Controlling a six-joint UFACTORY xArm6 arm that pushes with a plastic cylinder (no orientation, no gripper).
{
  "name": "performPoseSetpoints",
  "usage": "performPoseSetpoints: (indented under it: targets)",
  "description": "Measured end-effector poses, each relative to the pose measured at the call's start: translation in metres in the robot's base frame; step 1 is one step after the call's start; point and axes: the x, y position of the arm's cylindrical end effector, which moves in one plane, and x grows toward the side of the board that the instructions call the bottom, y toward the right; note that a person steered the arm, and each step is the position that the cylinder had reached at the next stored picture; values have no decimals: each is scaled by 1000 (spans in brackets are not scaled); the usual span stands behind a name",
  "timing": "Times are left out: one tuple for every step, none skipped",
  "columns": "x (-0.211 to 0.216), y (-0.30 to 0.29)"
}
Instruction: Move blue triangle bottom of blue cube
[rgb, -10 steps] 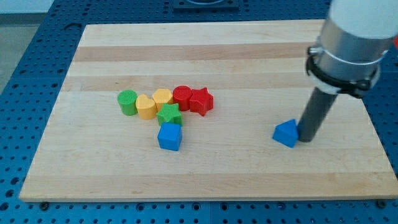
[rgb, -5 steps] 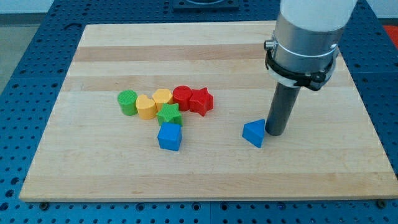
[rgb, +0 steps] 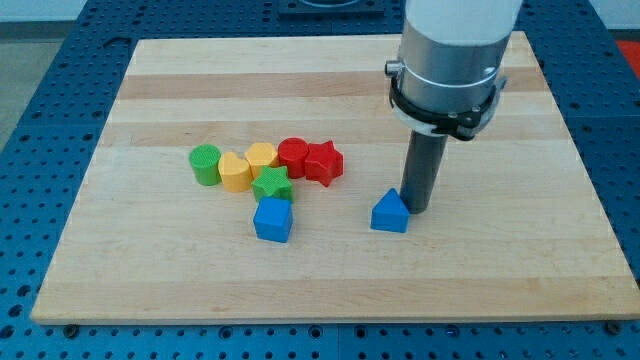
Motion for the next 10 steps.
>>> performPoseSetpoints:
  targets:
    - [-4,-9]
    - [-3,-31]
    - [11,-45]
    - [15,-44]
    - [15,-23]
    - [20,-7]
    - [34,-11]
    - [44,-39]
    - [51,-75]
    - [62,-96]
